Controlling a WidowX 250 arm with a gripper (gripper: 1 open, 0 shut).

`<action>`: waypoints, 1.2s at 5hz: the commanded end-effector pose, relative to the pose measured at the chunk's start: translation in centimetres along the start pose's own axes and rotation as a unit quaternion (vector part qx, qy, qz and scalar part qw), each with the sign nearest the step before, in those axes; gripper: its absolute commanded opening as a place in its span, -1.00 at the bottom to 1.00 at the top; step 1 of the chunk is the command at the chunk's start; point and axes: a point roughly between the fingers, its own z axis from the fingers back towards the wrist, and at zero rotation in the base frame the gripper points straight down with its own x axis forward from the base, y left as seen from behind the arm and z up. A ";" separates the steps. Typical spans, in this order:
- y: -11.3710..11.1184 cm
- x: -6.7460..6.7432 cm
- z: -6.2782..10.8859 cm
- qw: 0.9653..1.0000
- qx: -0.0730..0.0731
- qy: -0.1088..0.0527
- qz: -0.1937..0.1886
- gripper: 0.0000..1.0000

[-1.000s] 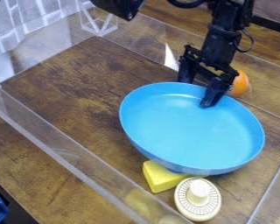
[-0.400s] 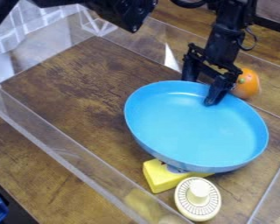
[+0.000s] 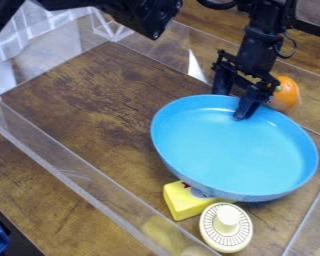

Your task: Put the orange ball in the blue tray

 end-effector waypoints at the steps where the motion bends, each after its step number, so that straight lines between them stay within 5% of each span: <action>1: -1.5 0.5 -0.6 1.000 0.001 -0.002 -0.030 -1.00; 6: -0.5 -2.1 2.8 0.999 0.026 -0.003 -0.022 -1.00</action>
